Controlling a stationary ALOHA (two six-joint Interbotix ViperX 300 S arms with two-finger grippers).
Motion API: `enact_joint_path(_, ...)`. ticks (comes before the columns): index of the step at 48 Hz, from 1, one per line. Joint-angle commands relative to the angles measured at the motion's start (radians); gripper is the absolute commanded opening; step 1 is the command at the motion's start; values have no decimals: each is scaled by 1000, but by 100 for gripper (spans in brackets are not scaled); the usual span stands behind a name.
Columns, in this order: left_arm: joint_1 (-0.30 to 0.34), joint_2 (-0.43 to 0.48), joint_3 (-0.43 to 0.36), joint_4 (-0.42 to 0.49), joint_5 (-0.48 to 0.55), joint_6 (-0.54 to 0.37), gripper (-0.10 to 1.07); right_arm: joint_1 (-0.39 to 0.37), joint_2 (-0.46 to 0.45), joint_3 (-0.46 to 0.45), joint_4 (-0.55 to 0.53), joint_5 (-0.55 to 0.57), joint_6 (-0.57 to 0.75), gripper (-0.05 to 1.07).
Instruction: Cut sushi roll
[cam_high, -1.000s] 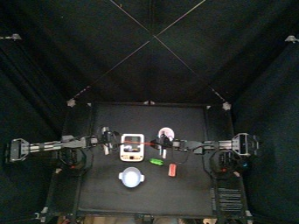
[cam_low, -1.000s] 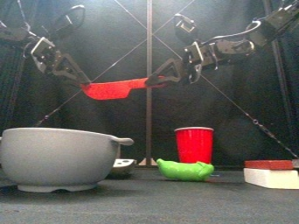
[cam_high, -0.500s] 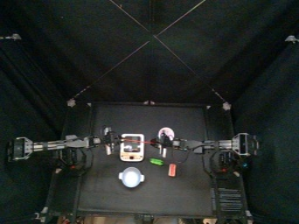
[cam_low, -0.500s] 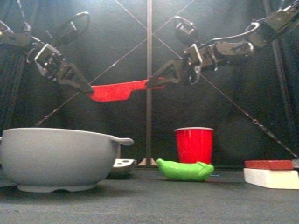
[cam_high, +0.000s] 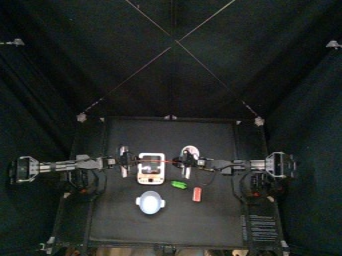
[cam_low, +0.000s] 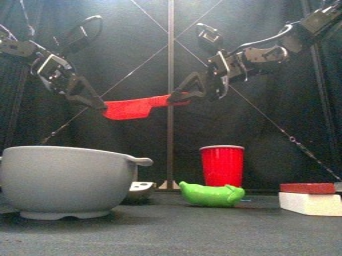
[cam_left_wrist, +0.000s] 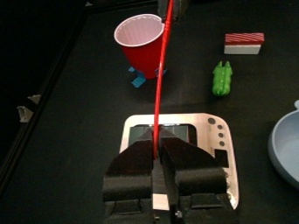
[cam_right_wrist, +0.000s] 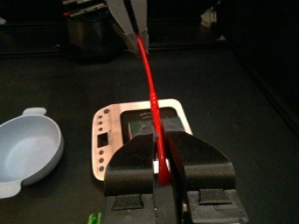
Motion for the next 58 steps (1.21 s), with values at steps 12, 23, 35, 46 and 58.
enact_joint_path(12, 20, 23, -40, 8, -31, -5, 33, -64, -21, -199, 167, 454, -6, 30)
enact_joint_path(23, 66, 44, -114, -23, 66, -5, 33, -138, -29, -262, 209, 614, -21, 30)
enact_joint_path(35, 84, 72, -224, -28, 179, -2, 33, -193, -12, -350, 213, 729, -26, 29)
enact_joint_path(46, 94, 74, -339, -31, 351, 0, 33, -253, 21, -459, 261, 900, -26, 29)
enact_joint_path(58, 137, 86, -437, -161, 534, 98, 33, -314, 123, -604, 328, 1109, -29, 29)
